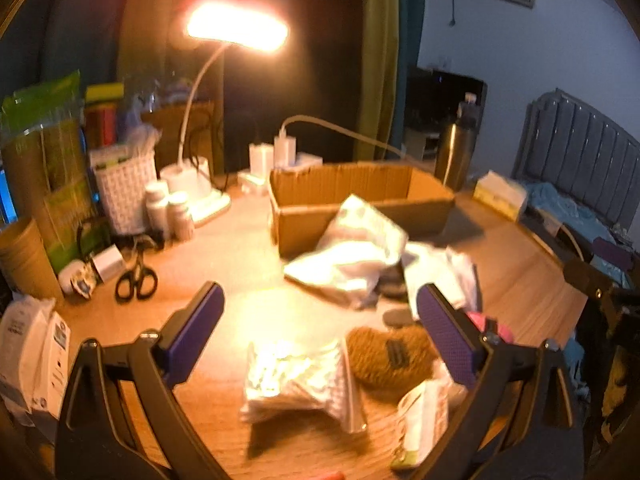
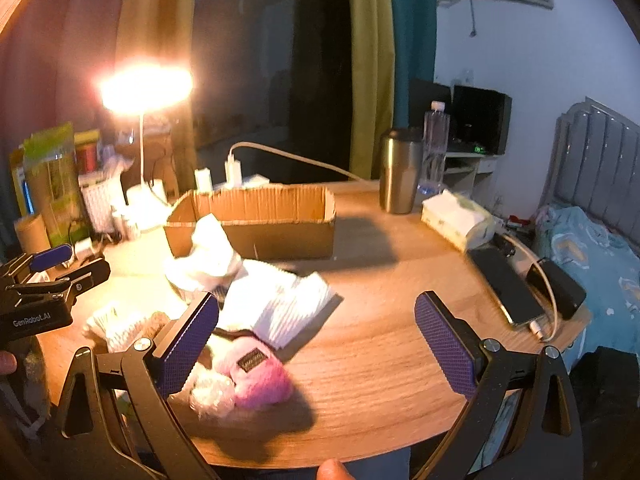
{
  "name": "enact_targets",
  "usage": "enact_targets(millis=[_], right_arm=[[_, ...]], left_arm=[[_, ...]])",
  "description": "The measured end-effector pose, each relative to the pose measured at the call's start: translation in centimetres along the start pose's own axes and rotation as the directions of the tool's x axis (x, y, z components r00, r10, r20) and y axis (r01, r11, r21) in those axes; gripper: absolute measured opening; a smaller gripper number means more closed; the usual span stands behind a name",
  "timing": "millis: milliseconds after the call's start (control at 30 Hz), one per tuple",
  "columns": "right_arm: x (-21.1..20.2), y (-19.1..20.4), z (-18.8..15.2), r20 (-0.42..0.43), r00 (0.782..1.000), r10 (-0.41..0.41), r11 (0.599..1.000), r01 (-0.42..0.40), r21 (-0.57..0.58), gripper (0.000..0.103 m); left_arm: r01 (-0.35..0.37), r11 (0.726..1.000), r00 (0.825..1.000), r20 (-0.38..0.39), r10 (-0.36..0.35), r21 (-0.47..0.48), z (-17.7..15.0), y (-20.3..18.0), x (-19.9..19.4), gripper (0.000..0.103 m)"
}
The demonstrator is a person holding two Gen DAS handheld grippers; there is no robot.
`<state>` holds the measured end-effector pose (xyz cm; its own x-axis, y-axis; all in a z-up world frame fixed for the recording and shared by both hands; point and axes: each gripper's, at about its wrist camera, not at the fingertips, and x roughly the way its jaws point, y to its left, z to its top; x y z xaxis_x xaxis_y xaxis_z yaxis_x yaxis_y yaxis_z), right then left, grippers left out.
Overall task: Organize soft objects
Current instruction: 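Grasp the cotton swab bag with the left tool while the right grasps the pink plush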
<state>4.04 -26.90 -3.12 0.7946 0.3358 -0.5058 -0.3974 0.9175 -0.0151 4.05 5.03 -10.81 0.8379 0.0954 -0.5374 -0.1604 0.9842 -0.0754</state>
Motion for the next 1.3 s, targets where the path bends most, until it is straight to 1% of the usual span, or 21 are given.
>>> enact_targets(millis=[100, 200, 300, 400, 467, 500, 600, 767, 900, 967, 1000, 1067, 1100, 1133, 1167, 1200, 1233, 1267, 1300], right_arm=[[1.1, 0.4, -1.0, -0.019, 1.000, -0.008, 1.000, 0.007, -0.029, 0.100], [2.2, 0.5, -1.8, -0.052, 0.999, 0.006, 1.000, -0.008, -0.031, 0.100], [3.2, 0.4, -2.6, -0.083, 0.996, 0.016, 0.999, -0.018, -0.029, 0.100], [4.1, 0.1, -3.1, -0.106, 0.994, 0.030, 0.999, -0.033, -0.019, 0.100], [4.8, -0.2, -3.4, -0.127, 0.991, 0.041, 0.999, -0.042, -0.004, 0.096], [5.0, -0.2, -3.5, -0.133, 0.990, 0.045, 0.999, -0.045, 0.000, 0.092], [5.9, -0.6, -3.9, -0.166, 0.984, 0.069, 0.998, -0.068, 0.013, 0.090], [6.8, -0.5, -4.2, -0.196, 0.975, 0.102, 0.995, -0.098, 0.026, 0.090], [7.5, -0.2, -4.6, -0.229, 0.963, 0.141, 0.990, -0.137, 0.037, 0.089], [7.9, -0.2, -4.8, -0.246, 0.956, 0.159, 0.987, -0.153, 0.044, 0.087], [8.1, -0.1, -4.9, -0.255, 0.953, 0.162, 0.987, -0.156, 0.045, 0.084], [8.6, 0.0, -5.1, -0.274, 0.943, 0.187, 0.982, -0.178, 0.058, 0.082], [8.8, 0.0, -5.2, -0.281, 0.938, 0.201, 0.979, -0.190, 0.067, 0.078], [8.9, 0.2, -5.2, -0.284, 0.936, 0.207, 0.978, -0.196, 0.067, 0.064], [9.0, 0.4, -5.2, -0.282, 0.935, 0.216, 0.976, -0.207, 0.063, 0.056], [9.0, 0.6, -5.1, -0.281, 0.931, 0.232, 0.973, -0.223, 0.065, 0.048], [9.0, 0.8, -5.1, -0.282, 0.925, 0.255, 0.967, -0.245, 0.069, 0.042], [8.9, 1.1, -5.0, -0.285, 0.921, 0.265, 0.964, -0.258, 0.064, 0.039], [8.8, 1.3, -5.0, -0.285, 0.921, 0.264, 0.964, -0.260, 0.055, 0.037]], left_arm=[[-0.011, 1.000, 0.999, -0.039, 0.011, -0.002, -0.9, 0.5, 0.9, 0.098], [-0.018, 1.000, 0.996, -0.087, 0.017, -0.006, -1.7, 0.8, 1.8, 0.097], [-0.014, 1.000, 0.990, -0.143, 0.013, -0.008, -2.7, 1.1, 2.8, 0.097], [-0.029, 1.000, 0.983, -0.183, 0.027, -0.009, -3.3, 1.4, 3.6, 0.097], [-0.051, 0.998, 0.976, -0.212, 0.044, -0.025, -3.6, 1.9, 4.2, 0.097], [-0.059, 0.998, 0.973, -0.227, 0.050, -0.033, -3.7, 2.2, 4.4, 0.097], [-0.060, 0.997, 0.962, -0.271, 0.043, -0.055, -4.0, 2.8, 5.3, 0.097], [-0.066, 0.997, 0.954, -0.295, 0.051, -0.041, -4.0, 2.7, 5.9, 0.097], [-0.062, 0.997, 0.954, -0.298, 0.044, -0.051, -4.1, 2.8, 5.9, 0.097], [-0.052, 0.997, 0.952, -0.303, 0.032, -0.060, -4.2, 3.0, 5.9, 0.097], [-0.042, 0.997, 0.952, -0.307, 0.022, -0.061, -4.2, 2.9, 5.9, 0.097], [-0.027, 0.998, 0.950, -0.311, 0.008, -0.057, -4.2, 2.7, 5.9, 0.097], [-0.023, 0.998, 0.950, -0.311, 0.006, -0.053, -4.2, 2.6, 6.0, 0.097], [-0.020, 0.999, 0.950, -0.313, 0.004, -0.046, -4.1, 2.4, 6.0, 0.096], [-0.019, 0.999, 0.949, -0.315, 0.006, -0.040, -4.1, 2.3, 6.1, 0.094], [-0.020, 0.999, 0.946, -0.323, 0.008, -0.035, -4.2, 2.2, 6.2, 0.086], [-0.018, 0.999, 0.944, -0.331, 0.003, -0.040, -4.3, 2.3, 6.4, 0.082], [-0.016, 0.999, 0.941, -0.337, -0.001, -0.048, -4.3, 2.4, 6.5, 0.081], [-0.016, 0.998, 0.941, -0.338, -0.003, -0.053, -4.3, 2.5, 6.5, 0.078]])
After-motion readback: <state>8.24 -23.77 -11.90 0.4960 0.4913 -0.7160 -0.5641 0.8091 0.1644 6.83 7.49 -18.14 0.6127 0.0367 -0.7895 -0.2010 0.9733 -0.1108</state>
